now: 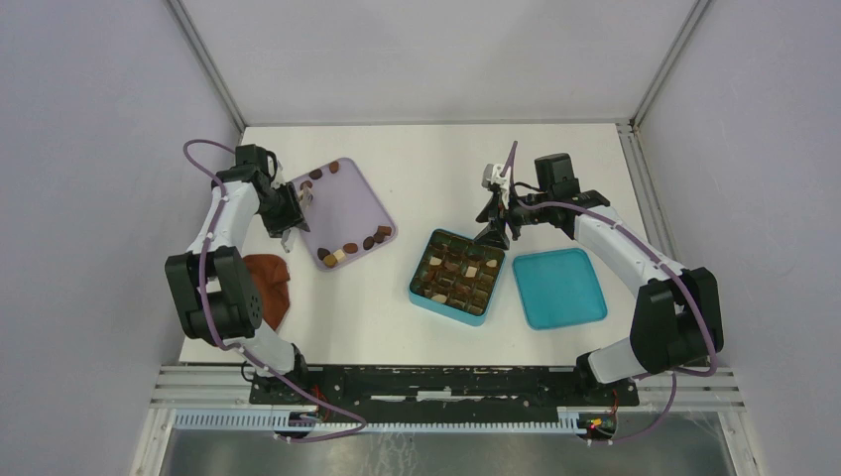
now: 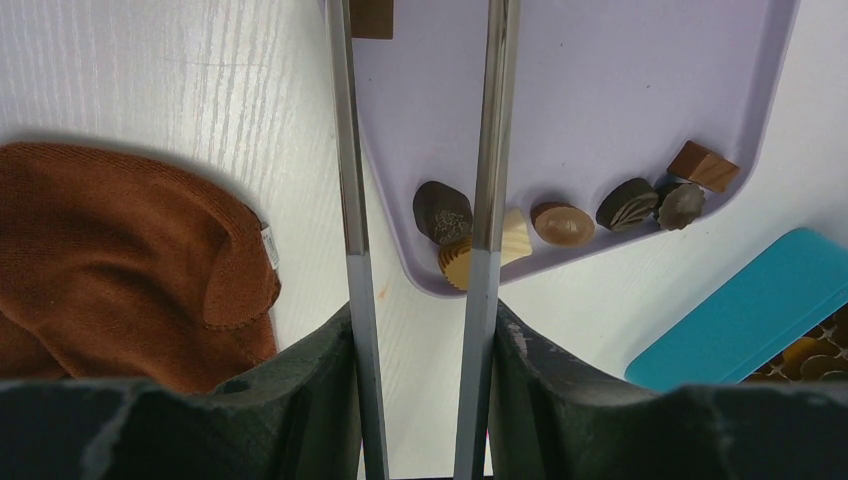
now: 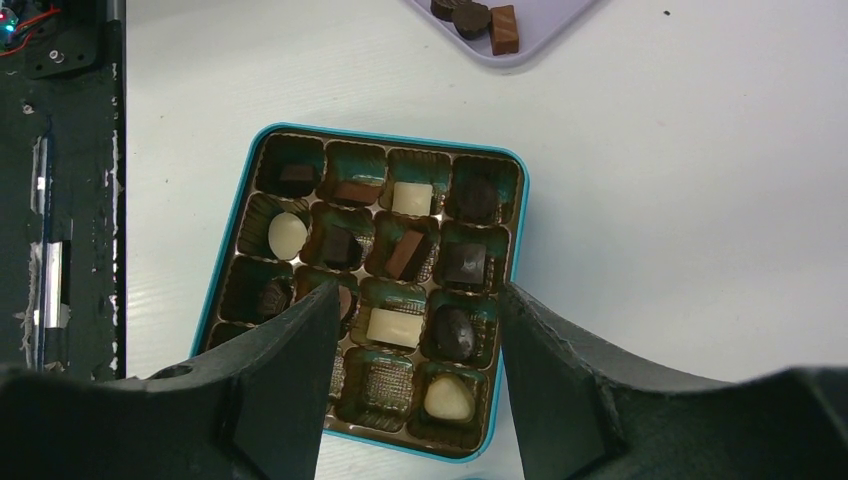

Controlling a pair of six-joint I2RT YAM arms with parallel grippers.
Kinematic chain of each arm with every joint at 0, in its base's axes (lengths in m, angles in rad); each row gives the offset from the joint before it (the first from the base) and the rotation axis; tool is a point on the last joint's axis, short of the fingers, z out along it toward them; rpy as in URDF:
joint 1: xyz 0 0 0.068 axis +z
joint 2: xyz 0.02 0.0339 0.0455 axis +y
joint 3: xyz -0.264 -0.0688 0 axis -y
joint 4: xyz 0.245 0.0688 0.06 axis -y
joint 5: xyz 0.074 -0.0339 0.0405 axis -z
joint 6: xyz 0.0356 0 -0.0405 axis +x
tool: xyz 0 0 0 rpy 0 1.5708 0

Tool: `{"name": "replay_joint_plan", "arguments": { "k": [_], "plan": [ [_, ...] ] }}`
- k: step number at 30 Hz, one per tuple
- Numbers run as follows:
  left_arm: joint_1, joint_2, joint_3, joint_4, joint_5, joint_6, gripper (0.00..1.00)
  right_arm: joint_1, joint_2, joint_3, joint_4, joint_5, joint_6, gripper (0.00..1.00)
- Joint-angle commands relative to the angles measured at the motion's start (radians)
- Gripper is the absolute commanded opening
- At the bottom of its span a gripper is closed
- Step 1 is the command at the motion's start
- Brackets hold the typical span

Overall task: Pack the chocolate
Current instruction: Pick up the fake chocolate from the plate.

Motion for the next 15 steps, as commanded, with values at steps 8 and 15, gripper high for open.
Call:
{"name": "replay_joint_plan", "arguments": {
  "k": [8,15],
  "plan": [
    [0.005,0.029,0.025,0.003,0.027,0.047,0.49,-0.007,0.004,0.007,-0.016,-0.039,-0.030,0.64],
    [0.004,0.017,0.013,0.002,0.067,0.049,0.47,-0.006,0.007,0.007,-0.017,-0.040,-0.033,0.64]
  ]
}}
